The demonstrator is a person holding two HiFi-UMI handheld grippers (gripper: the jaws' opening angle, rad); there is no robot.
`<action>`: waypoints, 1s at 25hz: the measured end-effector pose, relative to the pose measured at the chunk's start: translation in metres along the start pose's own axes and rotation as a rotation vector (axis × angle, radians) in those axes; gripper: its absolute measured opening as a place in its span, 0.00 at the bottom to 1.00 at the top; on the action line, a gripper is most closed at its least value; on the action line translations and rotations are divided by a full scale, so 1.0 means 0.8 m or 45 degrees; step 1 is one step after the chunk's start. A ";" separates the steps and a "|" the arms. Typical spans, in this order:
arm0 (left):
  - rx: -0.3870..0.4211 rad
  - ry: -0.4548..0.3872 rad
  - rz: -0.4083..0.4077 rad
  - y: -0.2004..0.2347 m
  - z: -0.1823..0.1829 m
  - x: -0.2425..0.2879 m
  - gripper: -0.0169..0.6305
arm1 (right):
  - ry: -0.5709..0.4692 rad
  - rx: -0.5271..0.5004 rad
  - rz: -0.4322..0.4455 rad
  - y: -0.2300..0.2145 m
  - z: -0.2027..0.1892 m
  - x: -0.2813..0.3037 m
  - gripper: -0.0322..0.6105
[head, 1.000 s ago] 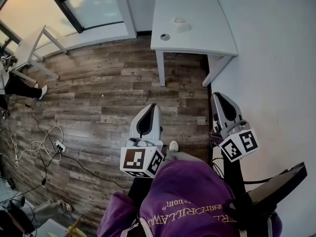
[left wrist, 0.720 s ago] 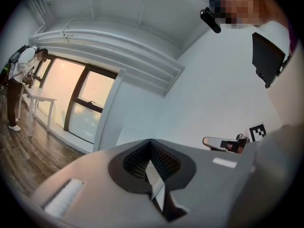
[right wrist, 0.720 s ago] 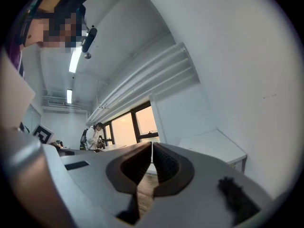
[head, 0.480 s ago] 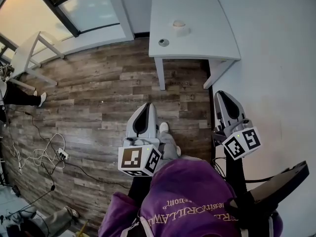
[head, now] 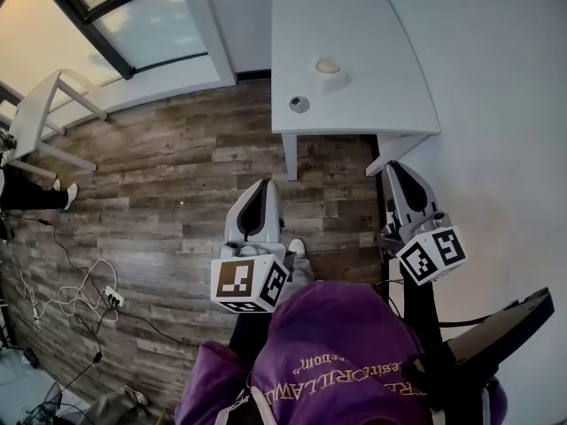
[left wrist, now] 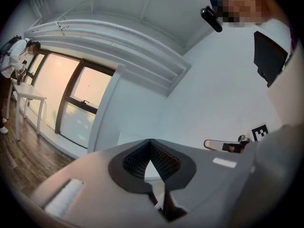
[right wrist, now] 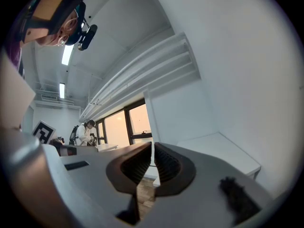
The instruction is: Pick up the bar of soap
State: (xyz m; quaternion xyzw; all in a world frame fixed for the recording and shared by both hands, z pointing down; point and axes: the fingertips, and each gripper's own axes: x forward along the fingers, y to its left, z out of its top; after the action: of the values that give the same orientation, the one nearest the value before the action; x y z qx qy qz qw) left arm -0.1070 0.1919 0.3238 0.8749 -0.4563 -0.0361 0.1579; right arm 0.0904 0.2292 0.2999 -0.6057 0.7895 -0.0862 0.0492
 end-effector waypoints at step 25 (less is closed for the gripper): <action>-0.027 0.098 -0.095 0.063 0.003 0.163 0.03 | 0.024 0.010 -0.070 -0.066 -0.002 0.155 0.06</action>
State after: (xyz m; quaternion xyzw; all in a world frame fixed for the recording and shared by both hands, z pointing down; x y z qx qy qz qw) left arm -0.0710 0.0586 0.3475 0.8904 -0.4164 -0.0133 0.1833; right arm 0.1077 0.0964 0.3151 -0.6261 0.7727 -0.0964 0.0417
